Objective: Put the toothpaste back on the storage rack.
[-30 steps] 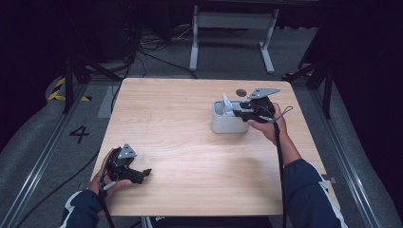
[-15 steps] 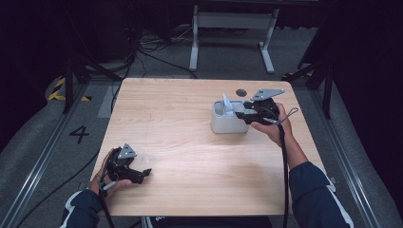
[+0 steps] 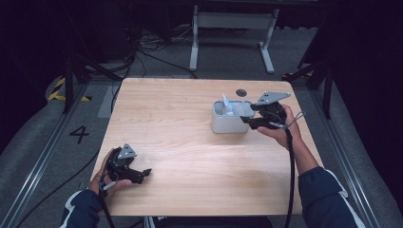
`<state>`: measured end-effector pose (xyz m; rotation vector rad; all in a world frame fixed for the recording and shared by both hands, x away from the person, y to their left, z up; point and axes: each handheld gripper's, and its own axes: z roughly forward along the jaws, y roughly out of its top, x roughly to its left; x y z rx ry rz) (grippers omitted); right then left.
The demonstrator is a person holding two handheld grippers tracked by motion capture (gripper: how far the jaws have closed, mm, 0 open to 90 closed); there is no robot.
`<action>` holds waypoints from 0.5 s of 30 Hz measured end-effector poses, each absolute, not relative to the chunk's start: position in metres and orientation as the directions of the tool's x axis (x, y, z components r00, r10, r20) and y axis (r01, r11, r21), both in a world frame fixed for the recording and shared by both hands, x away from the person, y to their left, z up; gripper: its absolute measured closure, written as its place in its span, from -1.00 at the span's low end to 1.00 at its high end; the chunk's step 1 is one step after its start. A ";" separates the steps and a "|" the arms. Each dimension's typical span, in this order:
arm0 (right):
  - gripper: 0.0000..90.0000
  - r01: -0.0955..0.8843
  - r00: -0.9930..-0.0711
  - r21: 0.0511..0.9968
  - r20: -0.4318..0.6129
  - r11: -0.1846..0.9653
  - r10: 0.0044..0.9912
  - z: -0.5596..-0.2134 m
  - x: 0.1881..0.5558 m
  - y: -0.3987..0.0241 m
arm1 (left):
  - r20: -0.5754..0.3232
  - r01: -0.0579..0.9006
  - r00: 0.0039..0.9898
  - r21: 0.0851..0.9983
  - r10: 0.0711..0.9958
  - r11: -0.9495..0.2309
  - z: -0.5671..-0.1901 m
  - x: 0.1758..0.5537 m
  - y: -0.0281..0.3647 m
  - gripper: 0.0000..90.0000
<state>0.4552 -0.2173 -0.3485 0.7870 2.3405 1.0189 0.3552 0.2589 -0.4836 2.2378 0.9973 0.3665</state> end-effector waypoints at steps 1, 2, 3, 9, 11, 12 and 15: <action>-0.15 0.315 -0.727 0.766 -0.185 0.561 0.661 -0.349 0.455 -0.217 | -0.010 0.559 0.671 0.663 0.741 -0.497 -0.484 0.355 0.259 -0.99; -0.16 0.314 -0.729 0.766 -0.185 0.561 0.660 -0.348 0.454 -0.218 | -0.009 0.559 0.671 0.663 0.741 -0.497 -0.484 0.355 0.259 -0.99; -0.19 0.313 -0.732 0.764 -0.184 0.564 0.656 -0.348 0.452 -0.218 | -0.009 0.559 0.671 0.663 0.741 -0.498 -0.484 0.355 0.259 -0.99; -0.31 0.299 -0.726 0.755 -0.217 0.584 0.652 -0.348 0.443 -0.221 | -0.010 0.559 0.672 0.663 0.741 -0.498 -0.484 0.355 0.259 -0.99; -0.35 0.301 -0.723 0.751 -0.222 0.588 0.654 -0.348 0.440 -0.223 | -0.010 0.559 0.672 0.663 0.741 -0.498 -0.484 0.355 0.259 -0.99; -0.38 0.300 -0.721 0.752 -0.224 0.586 0.656 -0.348 0.439 -0.224 | -0.010 0.559 0.672 0.663 0.741 -0.498 -0.484 0.355 0.259 -0.99; -0.42 0.300 -0.719 0.749 -0.228 0.590 0.656 -0.349 0.435 -0.226 | -0.010 0.559 0.672 0.663 0.741 -0.498 -0.484 0.355 0.259 -0.99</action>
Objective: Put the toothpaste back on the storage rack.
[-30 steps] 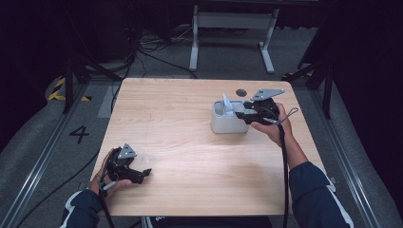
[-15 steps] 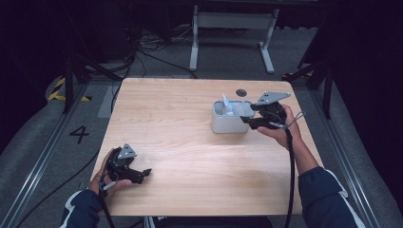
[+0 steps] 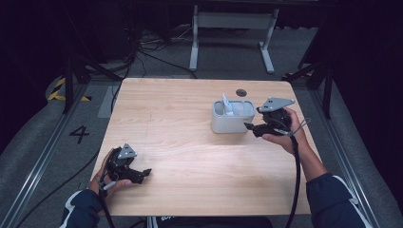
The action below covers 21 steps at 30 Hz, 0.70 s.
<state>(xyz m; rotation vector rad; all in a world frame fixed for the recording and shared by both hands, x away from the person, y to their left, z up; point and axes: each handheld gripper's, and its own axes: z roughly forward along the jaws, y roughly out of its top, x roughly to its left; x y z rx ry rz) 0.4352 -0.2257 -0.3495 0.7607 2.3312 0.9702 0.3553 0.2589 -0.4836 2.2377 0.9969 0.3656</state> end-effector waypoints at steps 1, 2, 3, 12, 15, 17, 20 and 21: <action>-0.43 0.300 -0.722 0.749 -0.226 0.591 0.654 -0.350 0.434 -0.227 | -0.010 0.559 0.671 0.663 0.741 -0.498 -0.484 0.355 0.259 -0.99; -0.44 0.298 -0.724 0.745 -0.231 0.597 0.650 -0.351 0.432 -0.228 | -0.010 0.559 0.672 0.663 0.741 -0.498 -0.484 0.355 0.259 -0.99; -0.45 0.299 -0.723 0.743 -0.233 0.598 0.651 -0.351 0.431 -0.228 | -0.010 0.559 0.672 0.663 0.741 -0.498 -0.484 0.355 0.259 -0.99; -0.48 0.296 -0.726 0.717 -0.261 0.631 0.636 -0.361 0.418 -0.237 | -0.009 0.559 0.671 0.663 0.741 -0.498 -0.484 0.355 0.259 -0.99; -0.48 0.306 -0.723 0.711 -0.259 0.633 0.640 -0.368 0.413 -0.243 | -0.010 0.562 0.668 0.663 0.744 -0.495 -0.484 0.355 0.259 -0.99; -0.48 0.306 -0.721 0.710 -0.262 0.634 0.642 -0.370 0.410 -0.247 | -0.010 0.562 0.668 0.663 0.744 -0.495 -0.484 0.355 0.259 -0.99; -0.48 0.318 -0.716 0.710 -0.254 0.628 0.650 -0.377 0.404 -0.255 | -0.010 0.562 0.668 0.663 0.744 -0.495 -0.484 0.355 0.259 -0.99; -0.48 0.319 -0.717 0.705 -0.258 0.633 0.648 -0.381 0.401 -0.258 | -0.010 0.562 0.667 0.663 0.745 -0.494 -0.484 0.355 0.259 -0.99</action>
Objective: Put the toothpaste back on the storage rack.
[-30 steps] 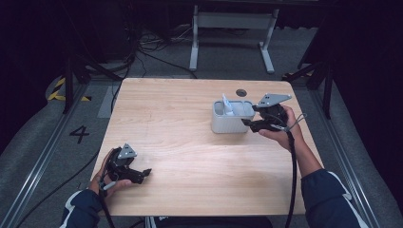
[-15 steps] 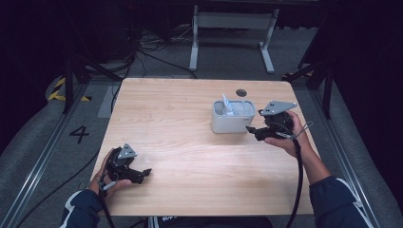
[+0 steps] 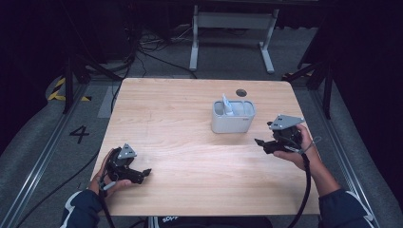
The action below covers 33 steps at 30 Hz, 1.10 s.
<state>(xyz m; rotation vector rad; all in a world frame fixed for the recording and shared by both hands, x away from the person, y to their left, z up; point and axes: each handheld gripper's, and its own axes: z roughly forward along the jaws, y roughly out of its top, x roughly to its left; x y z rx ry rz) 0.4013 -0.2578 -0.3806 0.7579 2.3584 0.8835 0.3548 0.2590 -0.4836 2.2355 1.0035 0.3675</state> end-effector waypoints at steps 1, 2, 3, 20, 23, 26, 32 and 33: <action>-0.48 0.321 -0.716 0.704 -0.258 0.633 0.649 -0.383 0.399 -0.260 | -0.010 0.562 0.668 0.663 0.744 -0.495 -0.484 0.355 0.259 -0.99; -0.48 0.324 -0.716 0.704 -0.254 0.632 0.650 -0.386 0.396 -0.263 | -0.010 0.562 0.668 0.663 0.744 -0.495 -0.484 0.355 0.259 -0.99; -0.48 0.324 -0.716 0.704 -0.254 0.632 0.650 -0.386 0.396 -0.263 | -0.010 0.562 0.668 0.663 0.744 -0.495 -0.484 0.355 0.259 -0.99; -0.53 0.340 -0.700 0.721 -0.235 0.604 0.674 -0.419 0.366 -0.306 | -0.010 0.562 0.667 0.663 0.745 -0.494 -0.484 0.355 0.259 -0.99; -0.53 0.357 -0.693 0.722 -0.221 0.593 0.686 -0.427 0.361 -0.314 | -0.011 0.562 0.668 0.663 0.744 -0.494 -0.484 0.355 0.259 -0.99; -0.54 0.379 -0.686 0.719 -0.204 0.582 0.698 -0.437 0.356 -0.326 | -0.010 0.562 0.668 0.663 0.745 -0.494 -0.484 0.355 0.259 -0.99; -0.53 0.440 -0.667 0.718 -0.140 0.539 0.732 -0.459 0.347 -0.350 | -0.010 0.562 0.667 0.663 0.745 -0.494 -0.484 0.355 0.259 -0.99; -0.53 0.440 -0.667 0.718 -0.140 0.539 0.732 -0.459 0.347 -0.350 | -0.010 0.562 0.667 0.663 0.745 -0.494 -0.484 0.355 0.259 -0.99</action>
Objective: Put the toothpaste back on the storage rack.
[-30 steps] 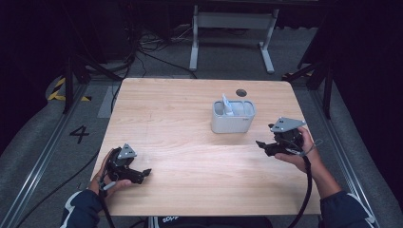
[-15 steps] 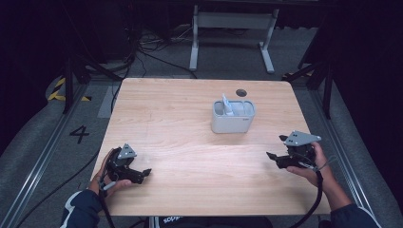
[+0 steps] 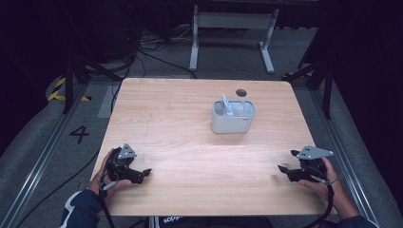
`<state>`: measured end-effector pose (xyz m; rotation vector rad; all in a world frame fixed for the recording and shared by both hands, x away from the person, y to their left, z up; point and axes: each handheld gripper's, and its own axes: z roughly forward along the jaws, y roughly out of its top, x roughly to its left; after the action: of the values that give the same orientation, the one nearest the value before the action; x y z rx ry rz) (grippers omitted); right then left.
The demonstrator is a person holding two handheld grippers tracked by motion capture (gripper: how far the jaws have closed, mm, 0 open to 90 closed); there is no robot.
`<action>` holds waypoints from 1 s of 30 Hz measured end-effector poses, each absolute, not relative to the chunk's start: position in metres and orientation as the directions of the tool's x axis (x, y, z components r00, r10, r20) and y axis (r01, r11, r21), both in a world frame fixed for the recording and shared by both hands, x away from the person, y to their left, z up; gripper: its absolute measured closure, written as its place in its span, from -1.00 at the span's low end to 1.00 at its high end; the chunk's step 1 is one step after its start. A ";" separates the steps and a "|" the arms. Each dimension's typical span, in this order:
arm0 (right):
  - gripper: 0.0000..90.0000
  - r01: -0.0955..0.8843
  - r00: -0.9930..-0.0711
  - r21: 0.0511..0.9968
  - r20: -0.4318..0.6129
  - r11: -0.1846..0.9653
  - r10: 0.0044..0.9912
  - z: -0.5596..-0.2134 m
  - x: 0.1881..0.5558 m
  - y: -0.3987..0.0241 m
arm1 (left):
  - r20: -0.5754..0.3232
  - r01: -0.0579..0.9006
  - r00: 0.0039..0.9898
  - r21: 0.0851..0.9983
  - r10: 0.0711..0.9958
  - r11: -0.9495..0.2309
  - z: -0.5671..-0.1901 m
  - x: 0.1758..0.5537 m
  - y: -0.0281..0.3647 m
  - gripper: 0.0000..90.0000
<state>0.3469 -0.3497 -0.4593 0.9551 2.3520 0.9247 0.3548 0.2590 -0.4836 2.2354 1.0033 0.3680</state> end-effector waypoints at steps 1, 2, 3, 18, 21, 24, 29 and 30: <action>-0.54 0.452 -0.658 0.719 -0.131 0.528 0.742 -0.464 0.342 -0.356 | -0.010 0.562 0.668 0.663 0.744 -0.495 -0.484 0.355 0.259 -0.99; -0.54 0.459 -0.656 0.725 -0.115 0.514 0.746 -0.466 0.340 -0.359 | -0.010 0.562 0.667 0.663 0.745 -0.494 -0.484 0.355 0.259 -0.99; -0.54 0.470 -0.651 0.725 -0.101 0.503 0.753 -0.468 0.338 -0.361 | -0.010 0.562 0.667 0.663 0.745 -0.494 -0.484 0.355 0.259 -0.99; -0.57 0.531 -0.616 0.743 0.007 0.408 0.788 -0.487 0.329 -0.382 | -0.012 0.562 0.668 0.663 0.744 -0.494 -0.484 0.355 0.259 -0.99; -0.57 0.531 -0.615 0.743 0.007 0.407 0.789 -0.487 0.329 -0.382 | -0.012 0.565 0.664 0.663 0.747 -0.492 -0.484 0.354 0.259 -0.99; -0.57 0.531 -0.615 0.743 0.007 0.407 0.789 -0.487 0.329 -0.382 | -0.012 0.565 0.664 0.663 0.748 -0.491 -0.484 0.354 0.259 -0.99; -0.57 0.531 -0.615 0.743 0.007 0.408 0.788 -0.487 0.330 -0.382 | -0.010 0.564 0.665 0.662 0.746 -0.494 -0.484 0.355 0.259 -0.99; -0.57 0.531 -0.615 0.743 0.007 0.408 0.788 -0.487 0.330 -0.382 | -0.010 0.564 0.665 0.662 0.746 -0.494 -0.484 0.355 0.259 -0.99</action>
<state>0.3295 -0.3819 -0.4866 1.1396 2.3243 1.0388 0.3546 0.2590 -0.4836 2.2359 1.0076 0.3678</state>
